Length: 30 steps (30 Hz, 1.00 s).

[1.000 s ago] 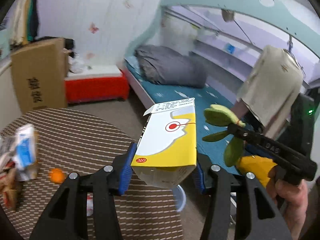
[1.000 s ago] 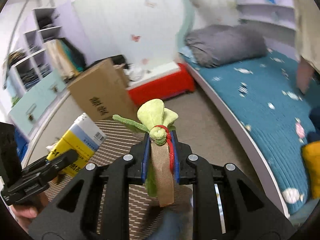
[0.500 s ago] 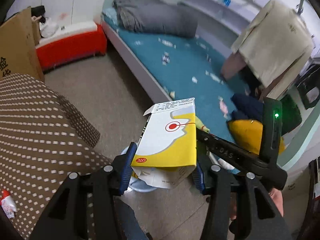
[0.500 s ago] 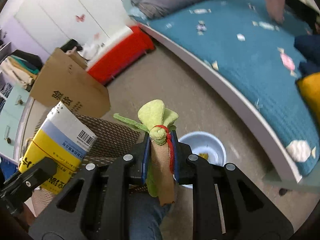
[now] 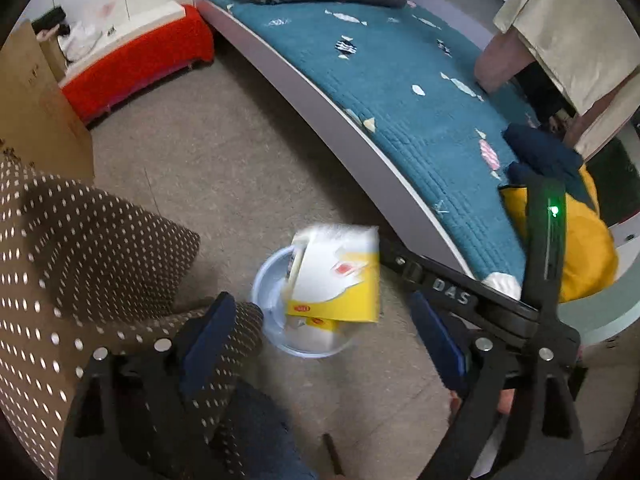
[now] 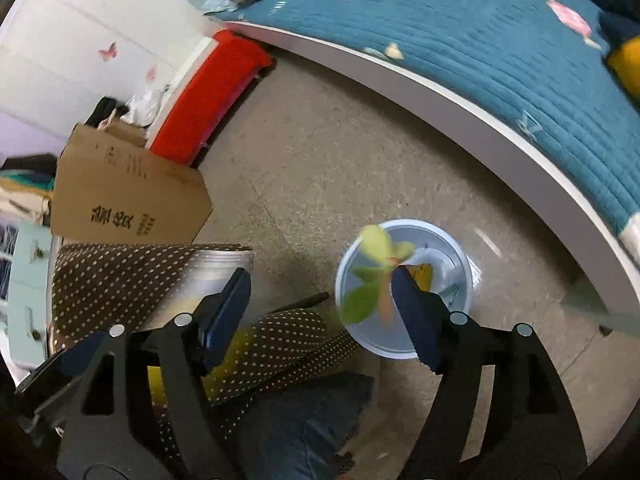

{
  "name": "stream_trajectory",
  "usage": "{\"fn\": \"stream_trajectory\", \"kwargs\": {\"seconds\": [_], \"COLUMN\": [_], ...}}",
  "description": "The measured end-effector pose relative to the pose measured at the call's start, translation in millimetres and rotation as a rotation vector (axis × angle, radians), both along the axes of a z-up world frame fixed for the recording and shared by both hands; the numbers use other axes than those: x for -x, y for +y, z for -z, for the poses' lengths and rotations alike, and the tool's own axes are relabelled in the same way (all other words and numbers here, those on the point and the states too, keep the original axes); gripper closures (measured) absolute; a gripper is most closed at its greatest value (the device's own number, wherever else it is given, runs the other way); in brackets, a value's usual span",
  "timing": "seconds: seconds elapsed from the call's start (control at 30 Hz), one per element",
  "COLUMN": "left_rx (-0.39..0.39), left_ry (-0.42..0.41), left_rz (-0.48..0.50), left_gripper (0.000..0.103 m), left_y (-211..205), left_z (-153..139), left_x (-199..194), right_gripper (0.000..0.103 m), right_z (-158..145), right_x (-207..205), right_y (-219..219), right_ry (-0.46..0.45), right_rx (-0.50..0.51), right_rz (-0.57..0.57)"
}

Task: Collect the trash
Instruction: 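Carry the green toy and milk carton to the blue basin and release, then move both tools back over the table toward the remaining trash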

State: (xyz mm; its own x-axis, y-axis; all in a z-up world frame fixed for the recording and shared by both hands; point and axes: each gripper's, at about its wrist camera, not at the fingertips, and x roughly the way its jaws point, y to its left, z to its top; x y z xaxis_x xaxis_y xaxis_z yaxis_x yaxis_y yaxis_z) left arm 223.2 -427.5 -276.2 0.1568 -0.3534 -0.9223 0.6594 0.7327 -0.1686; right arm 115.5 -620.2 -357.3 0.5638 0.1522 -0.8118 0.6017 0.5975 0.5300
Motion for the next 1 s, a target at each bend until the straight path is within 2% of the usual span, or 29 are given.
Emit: {"fn": "stream_trajectory", "kwargs": {"seconds": [0.13,0.3,0.43,0.67,1.0], "left_rx": [0.006,0.028,0.073,0.173,0.249], "left_ry": [0.01,-0.056,-0.136,-0.255,-0.437], "left_rz": [-0.019,-0.021,-0.029,-0.088,-0.152], "left_gripper": [0.015,0.014,0.014,0.014,0.013], "left_y": [5,12,29,79,155], "left_z": [-1,-20,-45,-102,-171], "left_x": [0,9,20,35,55], "right_gripper": [0.006,0.006,0.006,0.006,0.006], "right_z": [-3,-19,-49,-121,-207], "right_x": [13,26,32,34,25], "right_y": [-1,3,16,55,122], "right_ry": [0.001,0.013,-0.007,-0.114,-0.253], "right_rx": [0.012,0.09,0.16,0.284,0.397], "right_rz": [0.024,0.042,0.044,0.003,-0.101]}}
